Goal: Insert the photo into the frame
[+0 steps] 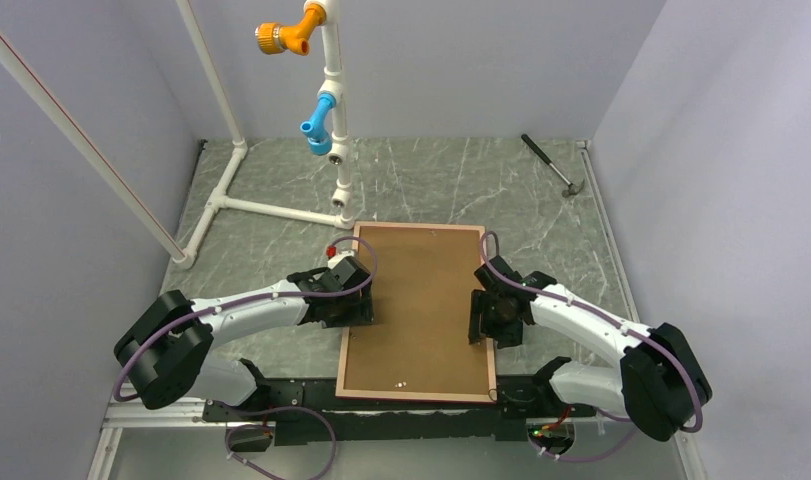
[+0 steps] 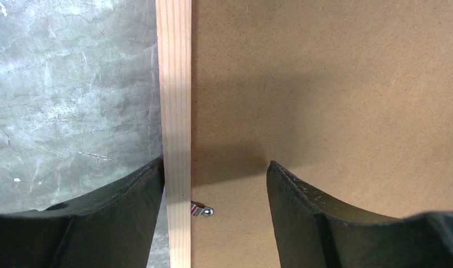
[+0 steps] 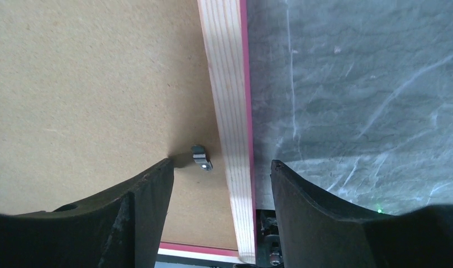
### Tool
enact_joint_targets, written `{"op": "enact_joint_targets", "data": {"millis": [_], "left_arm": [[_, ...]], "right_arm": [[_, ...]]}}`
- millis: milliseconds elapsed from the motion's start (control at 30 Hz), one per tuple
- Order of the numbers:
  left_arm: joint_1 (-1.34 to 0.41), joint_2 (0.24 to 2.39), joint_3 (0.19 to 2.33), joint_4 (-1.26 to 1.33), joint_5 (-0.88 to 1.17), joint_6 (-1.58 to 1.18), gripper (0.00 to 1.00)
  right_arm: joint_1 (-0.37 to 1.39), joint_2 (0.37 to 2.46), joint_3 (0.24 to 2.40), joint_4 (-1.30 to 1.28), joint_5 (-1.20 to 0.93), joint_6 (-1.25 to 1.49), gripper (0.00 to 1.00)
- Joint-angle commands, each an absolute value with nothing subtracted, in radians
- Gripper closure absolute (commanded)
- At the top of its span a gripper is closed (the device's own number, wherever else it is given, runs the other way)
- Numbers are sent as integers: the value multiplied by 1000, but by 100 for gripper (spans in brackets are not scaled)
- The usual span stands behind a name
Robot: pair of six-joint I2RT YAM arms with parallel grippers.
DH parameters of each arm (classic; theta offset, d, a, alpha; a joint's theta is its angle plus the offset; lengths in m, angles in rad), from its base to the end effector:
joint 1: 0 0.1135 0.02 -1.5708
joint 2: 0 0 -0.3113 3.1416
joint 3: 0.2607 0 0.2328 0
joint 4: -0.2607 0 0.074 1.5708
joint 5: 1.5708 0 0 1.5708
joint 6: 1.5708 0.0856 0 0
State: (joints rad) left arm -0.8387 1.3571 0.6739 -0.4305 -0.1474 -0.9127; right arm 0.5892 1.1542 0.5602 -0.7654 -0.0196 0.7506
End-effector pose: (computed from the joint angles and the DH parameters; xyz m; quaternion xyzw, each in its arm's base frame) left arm 0.1673 -0.1674 0.1799 -0.0526 0.9701 -0.1276 0.1998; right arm 0.1217 0.0834 0.1660 0.0791 0.9912 0.0731 0.0766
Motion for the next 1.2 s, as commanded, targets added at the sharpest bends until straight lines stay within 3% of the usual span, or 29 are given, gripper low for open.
{"op": "enact_joint_targets", "data": {"millis": [0, 133, 300, 400, 500, 567, 1000, 1067, 1167], "left_arm": [[-844, 1341, 670, -412, -141, -917, 30], [-844, 1343, 673, -416, -145, -915, 30], [-844, 1346, 670, -411, -140, -915, 30], [-844, 1347, 668, -410, -140, -916, 30], [-844, 1345, 666, -413, -143, -915, 30], [-844, 1341, 664, -419, -146, -914, 30], [-845, 1322, 657, -429, -151, -919, 30], [-844, 1312, 657, -438, -156, -920, 30], [-844, 1296, 653, -441, -161, -919, 29]], "right_arm": [[593, 1192, 619, -732, 66, 746, 34], [594, 1214, 612, -708, 69, 738, 35], [594, 1226, 601, -696, 67, 739, 46], [593, 1220, 594, -694, 70, 745, 64], [591, 1221, 592, -698, 78, 750, 92], [591, 1223, 595, -702, 81, 750, 100], [592, 1201, 619, -705, 67, 731, 98], [593, 1185, 634, -707, 58, 720, 87], [591, 1152, 650, -706, 46, 714, 56]]}}
